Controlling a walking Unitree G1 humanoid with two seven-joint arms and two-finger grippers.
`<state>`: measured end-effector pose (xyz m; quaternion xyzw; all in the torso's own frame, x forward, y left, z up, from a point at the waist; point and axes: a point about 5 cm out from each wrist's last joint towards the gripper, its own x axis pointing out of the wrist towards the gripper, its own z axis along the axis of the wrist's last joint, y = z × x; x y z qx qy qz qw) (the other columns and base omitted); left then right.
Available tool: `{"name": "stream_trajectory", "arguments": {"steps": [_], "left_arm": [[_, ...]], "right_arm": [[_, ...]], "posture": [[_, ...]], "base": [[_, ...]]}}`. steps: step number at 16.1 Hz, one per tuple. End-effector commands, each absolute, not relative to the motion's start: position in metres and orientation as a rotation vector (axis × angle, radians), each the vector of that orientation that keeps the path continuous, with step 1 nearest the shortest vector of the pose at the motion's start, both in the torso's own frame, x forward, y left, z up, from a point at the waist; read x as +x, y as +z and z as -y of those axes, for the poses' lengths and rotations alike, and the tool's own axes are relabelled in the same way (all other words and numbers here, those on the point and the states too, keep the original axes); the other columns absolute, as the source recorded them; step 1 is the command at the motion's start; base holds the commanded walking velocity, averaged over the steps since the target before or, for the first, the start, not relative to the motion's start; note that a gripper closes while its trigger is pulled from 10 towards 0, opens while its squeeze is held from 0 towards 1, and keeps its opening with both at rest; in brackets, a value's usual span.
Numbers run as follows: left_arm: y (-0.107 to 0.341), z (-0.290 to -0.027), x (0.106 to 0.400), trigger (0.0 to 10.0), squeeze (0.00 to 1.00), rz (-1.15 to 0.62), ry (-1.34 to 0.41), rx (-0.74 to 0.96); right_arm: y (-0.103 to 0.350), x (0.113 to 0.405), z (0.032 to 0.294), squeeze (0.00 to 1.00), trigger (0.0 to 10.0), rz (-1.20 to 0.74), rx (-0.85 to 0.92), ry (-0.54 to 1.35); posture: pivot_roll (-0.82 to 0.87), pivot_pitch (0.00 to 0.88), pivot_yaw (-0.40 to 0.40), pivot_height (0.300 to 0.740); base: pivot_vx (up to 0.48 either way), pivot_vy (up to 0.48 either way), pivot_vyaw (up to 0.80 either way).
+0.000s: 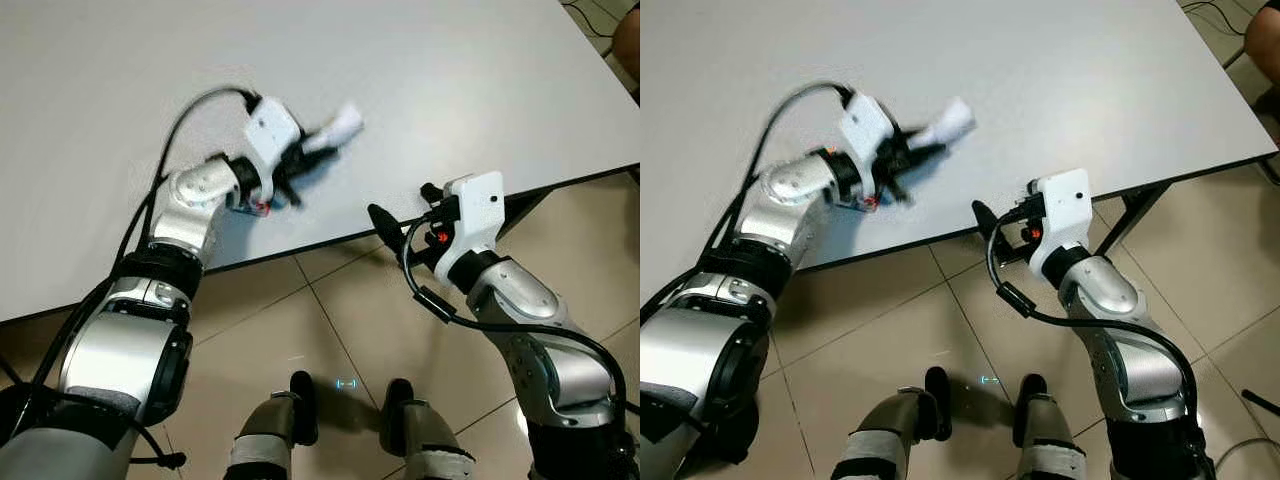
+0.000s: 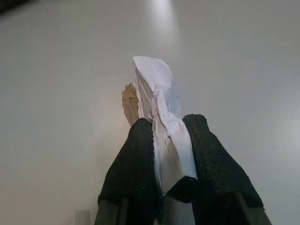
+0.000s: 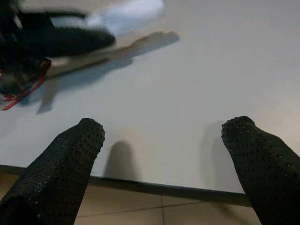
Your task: Picking trash to rubbish bin
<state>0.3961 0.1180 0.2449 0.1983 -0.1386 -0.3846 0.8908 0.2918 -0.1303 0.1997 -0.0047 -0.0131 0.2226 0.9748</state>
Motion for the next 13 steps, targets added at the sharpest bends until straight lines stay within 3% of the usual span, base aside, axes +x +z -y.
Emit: {"name": "stream_trajectory", "arguments": {"steps": [1, 7, 13], "left_arm": [[0.249, -0.121, 0.394, 10.0, 0.00, 0.337, -0.772, 0.392], [0.290, -0.133, 0.397, 10.0, 0.00, 0.525, -0.475, 0.296], [0.252, -0.152, 0.392, 10.0, 0.00, 0.426, -0.252, 0.260]], "right_arm": [[0.198, 0.293, 0.131, 0.00, 10.0, 0.035, -0.006, 0.435], [0.213, 0.306, 0.144, 0.00, 10.0, 0.125, 0.004, 0.280], [0.231, 0.317, 0.165, 0.00, 10.0, 0.277, -0.039, 0.069]], "posture": [[0.01, 0.351, 0.123, 0.740], [0.02, 0.335, 0.125, 0.740], [0.03, 0.315, 0.127, 0.740]], "base": [[0.000, 0.000, 0.00], [0.000, 0.000, 0.00], [0.000, 0.000, 0.00]]}}
